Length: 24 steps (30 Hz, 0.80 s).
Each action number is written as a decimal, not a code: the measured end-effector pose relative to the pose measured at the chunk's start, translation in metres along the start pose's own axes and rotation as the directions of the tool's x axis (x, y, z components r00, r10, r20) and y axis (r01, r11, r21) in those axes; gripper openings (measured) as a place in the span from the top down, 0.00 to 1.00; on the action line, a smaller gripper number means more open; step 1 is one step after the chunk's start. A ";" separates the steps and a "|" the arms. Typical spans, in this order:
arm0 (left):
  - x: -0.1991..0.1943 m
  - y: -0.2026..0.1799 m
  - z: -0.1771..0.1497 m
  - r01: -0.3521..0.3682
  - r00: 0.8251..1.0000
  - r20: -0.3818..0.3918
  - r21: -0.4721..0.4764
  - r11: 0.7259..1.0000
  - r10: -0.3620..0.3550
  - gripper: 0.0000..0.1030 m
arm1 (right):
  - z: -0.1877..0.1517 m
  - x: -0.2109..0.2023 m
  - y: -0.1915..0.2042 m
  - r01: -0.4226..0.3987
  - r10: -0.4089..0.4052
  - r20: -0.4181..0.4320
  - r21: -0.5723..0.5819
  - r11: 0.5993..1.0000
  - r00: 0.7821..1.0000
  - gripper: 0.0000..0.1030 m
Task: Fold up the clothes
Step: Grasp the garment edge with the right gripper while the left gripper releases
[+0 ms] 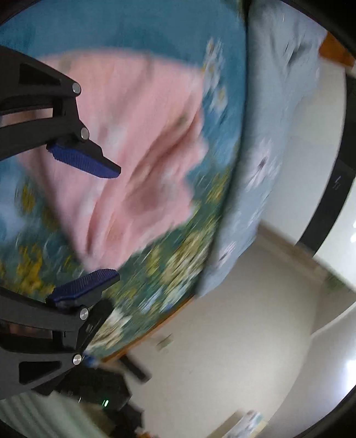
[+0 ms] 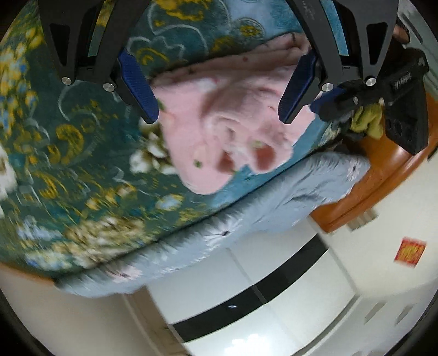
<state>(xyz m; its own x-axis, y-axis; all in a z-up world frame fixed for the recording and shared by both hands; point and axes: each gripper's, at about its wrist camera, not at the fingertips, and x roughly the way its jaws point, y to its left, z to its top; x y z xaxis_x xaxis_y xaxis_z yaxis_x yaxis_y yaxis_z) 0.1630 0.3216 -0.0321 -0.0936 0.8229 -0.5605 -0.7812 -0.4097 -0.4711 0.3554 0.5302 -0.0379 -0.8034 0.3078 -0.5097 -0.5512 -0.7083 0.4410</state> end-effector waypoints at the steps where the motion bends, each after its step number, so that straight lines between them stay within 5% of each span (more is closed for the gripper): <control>1: -0.006 0.011 0.003 -0.072 0.997 0.029 -0.016 0.997 0.073 0.28 | 0.002 0.003 0.006 -0.001 0.001 -0.008 -0.026 1.000 1.000 0.13; 4: -0.010 0.047 0.007 -0.320 0.945 0.044 -0.078 0.944 0.323 0.28 | 0.008 0.027 0.031 -0.003 -0.006 -0.066 -0.135 0.991 0.998 0.13; 8: 0.002 0.083 -0.003 -0.425 0.905 -0.050 -0.129 0.896 0.422 0.28 | 0.017 0.060 0.058 -0.003 -0.026 -0.122 -0.238 0.971 0.992 0.13; 14: 0.019 0.096 -0.013 -0.403 0.914 -0.121 -0.153 0.902 0.388 0.28 | 0.024 0.108 0.091 0.016 -0.097 -0.207 -0.360 0.933 0.974 0.17; 16: 0.021 0.096 -0.013 -0.397 0.916 -0.124 -0.156 0.905 0.380 0.28 | 0.024 0.122 0.092 0.027 -0.121 -0.245 -0.358 0.933 0.962 0.32; 17: 0.021 0.097 -0.013 -0.391 0.919 -0.125 -0.163 0.906 0.374 0.28 | 0.025 0.122 0.090 0.035 -0.127 -0.245 -0.351 0.936 0.961 0.48; 19: 0.019 0.100 -0.013 -0.381 0.923 -0.127 -0.177 0.908 0.363 0.28 | 0.030 0.116 0.084 0.054 -0.137 -0.230 -0.333 0.941 0.964 0.66; 22: 0.020 0.102 -0.013 -0.373 0.926 -0.126 -0.180 0.910 0.355 0.28 | 0.037 0.108 0.076 0.082 -0.151 -0.207 -0.306 0.949 0.967 0.87; 24: 0.019 0.104 -0.014 -0.365 0.930 -0.125 -0.187 0.912 0.346 0.28 | 0.042 0.103 0.071 0.101 -0.161 -0.192 -0.287 0.953 0.968 0.90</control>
